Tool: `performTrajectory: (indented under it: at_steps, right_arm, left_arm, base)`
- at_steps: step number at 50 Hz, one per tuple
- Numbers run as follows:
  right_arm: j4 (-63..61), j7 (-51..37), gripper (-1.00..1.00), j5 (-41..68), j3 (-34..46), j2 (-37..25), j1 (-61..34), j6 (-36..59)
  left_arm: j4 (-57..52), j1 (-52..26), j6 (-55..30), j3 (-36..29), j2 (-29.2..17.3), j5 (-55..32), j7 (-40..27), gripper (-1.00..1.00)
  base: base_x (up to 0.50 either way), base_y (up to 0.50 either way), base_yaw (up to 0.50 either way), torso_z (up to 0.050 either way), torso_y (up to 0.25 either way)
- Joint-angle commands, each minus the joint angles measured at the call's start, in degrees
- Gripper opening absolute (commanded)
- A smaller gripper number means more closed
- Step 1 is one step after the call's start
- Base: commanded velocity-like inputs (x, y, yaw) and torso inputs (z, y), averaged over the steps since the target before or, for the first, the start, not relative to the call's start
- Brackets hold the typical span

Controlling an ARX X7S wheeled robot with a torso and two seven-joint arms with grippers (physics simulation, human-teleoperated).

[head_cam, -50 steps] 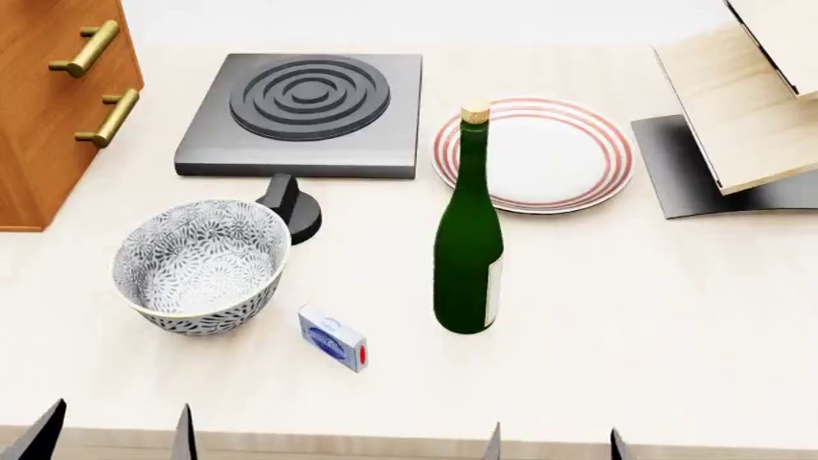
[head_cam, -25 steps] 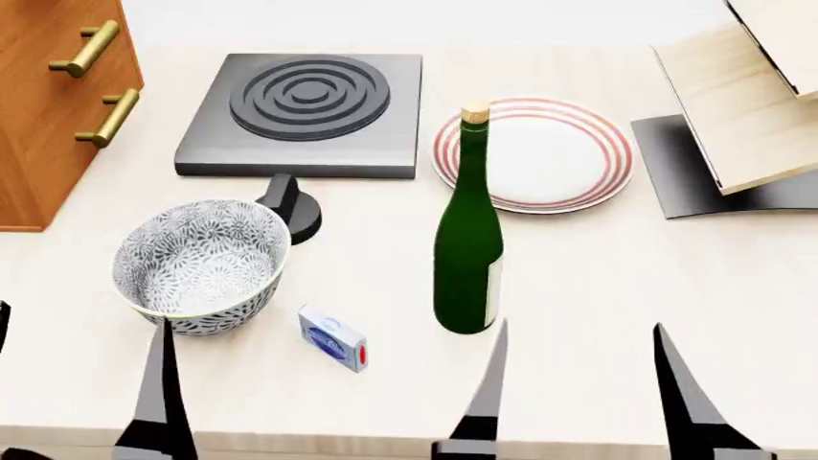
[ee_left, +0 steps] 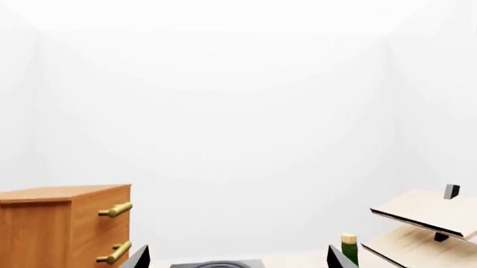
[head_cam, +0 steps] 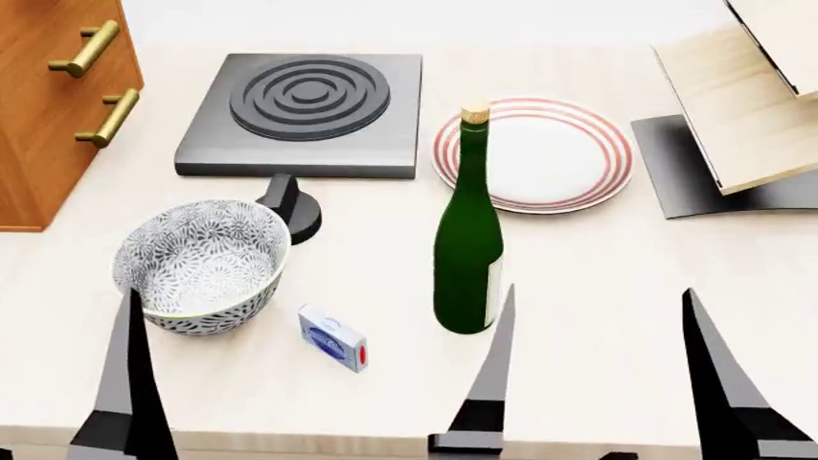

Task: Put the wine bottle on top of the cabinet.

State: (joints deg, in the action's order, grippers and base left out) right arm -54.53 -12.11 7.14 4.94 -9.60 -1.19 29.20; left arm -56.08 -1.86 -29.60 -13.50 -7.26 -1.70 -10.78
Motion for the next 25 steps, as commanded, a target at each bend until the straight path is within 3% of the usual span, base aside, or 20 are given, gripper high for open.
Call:
performTrajectory:
  at_steps: [1, 6, 25]
  right_arm:
    - [-0.93, -1.47, 1.00, 0.80, -0.42, -0.69, -0.48, 1.74]
    - [-1.44, -1.65, 1.00, 2.30, -1.38, -0.45, -0.23, 1.64]
    - [-1.99, -2.53, 1.00, 5.65, -3.03, -0.94, -0.58, 2.38]
  left_arm:
    - [-1.02, -0.42, -0.80, -0.08, -0.93, -0.43, -0.84, 1.00]
    - [-1.57, -0.59, -1.45, -0.05, -1.14, -0.60, -1.31, 1.00]
    - [-1.77, -0.96, -1.51, -0.66, -2.29, -0.57, -2.62, 1.00]
  base:
    - [0.00, 0.00, 0.00, 0.000, 0.000]
    - [0.05, 0.00, 0.00, 0.000, 0.000]
    - [0.50, 0.00, 0.00, 0.000, 0.000]
